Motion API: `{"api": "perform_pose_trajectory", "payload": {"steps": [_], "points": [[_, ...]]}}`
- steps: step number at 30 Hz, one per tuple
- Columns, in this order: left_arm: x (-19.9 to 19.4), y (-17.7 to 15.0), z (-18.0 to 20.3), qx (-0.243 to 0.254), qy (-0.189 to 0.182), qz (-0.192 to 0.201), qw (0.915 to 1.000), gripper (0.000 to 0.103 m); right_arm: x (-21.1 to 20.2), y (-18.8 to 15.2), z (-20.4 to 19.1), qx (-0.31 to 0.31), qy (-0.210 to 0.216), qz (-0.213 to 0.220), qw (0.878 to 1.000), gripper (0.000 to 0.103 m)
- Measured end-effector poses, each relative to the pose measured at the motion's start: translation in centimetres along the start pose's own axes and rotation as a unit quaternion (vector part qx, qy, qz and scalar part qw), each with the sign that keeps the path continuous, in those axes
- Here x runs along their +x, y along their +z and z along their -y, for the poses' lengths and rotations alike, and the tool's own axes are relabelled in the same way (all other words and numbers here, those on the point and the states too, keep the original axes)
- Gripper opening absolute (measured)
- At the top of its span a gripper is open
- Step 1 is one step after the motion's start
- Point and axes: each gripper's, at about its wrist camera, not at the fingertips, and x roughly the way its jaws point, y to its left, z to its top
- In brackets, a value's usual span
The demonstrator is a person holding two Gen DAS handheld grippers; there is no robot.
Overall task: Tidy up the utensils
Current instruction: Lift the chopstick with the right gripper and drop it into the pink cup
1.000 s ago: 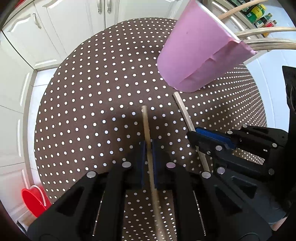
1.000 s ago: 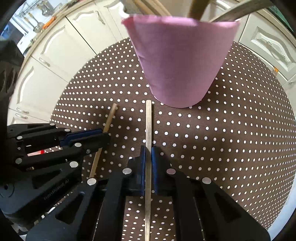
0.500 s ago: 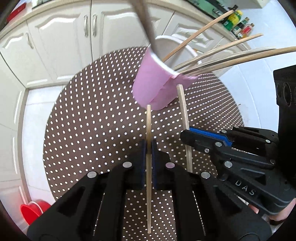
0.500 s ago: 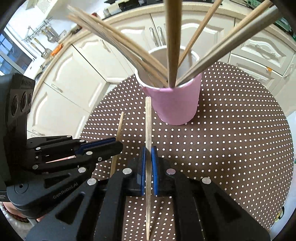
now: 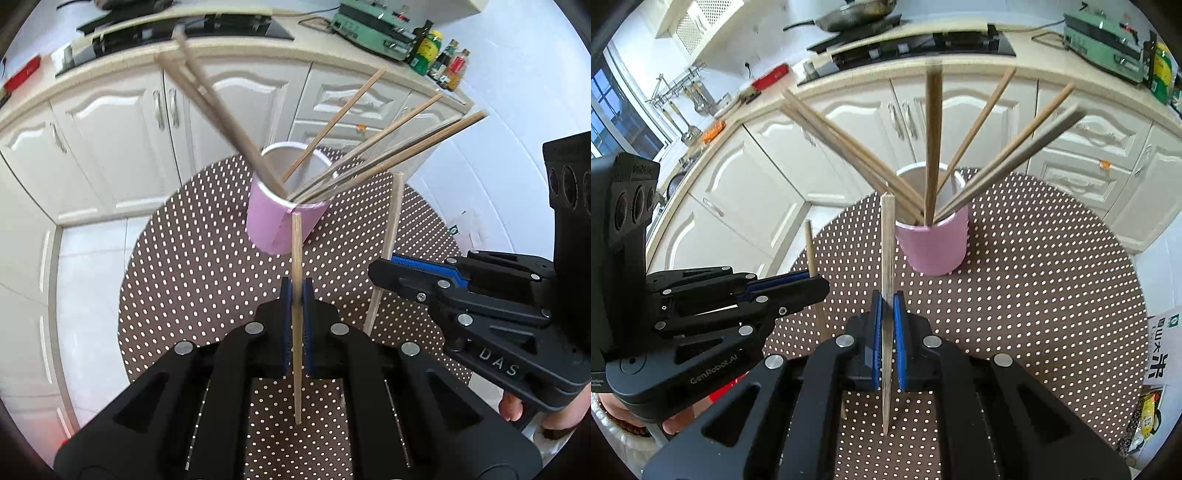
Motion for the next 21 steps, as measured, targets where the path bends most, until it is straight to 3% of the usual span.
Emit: {"api": "perform_pose_trajectory", "payload": {"steps": [10, 21], "points": [[-3.4, 1.4, 1.4, 0.026, -0.001, 0.041, 0.9988, 0.006, -2.8, 0.9, -0.7, -0.013, -0.012, 0.044, 0.999, 0.005], [-6.1, 3.0, 1.3, 0.019, -0.012, 0.081, 0.9964, 0.006, -6.0, 1.8, -0.8, -0.017, -0.028, 0.093, 0.995, 0.005]]}}
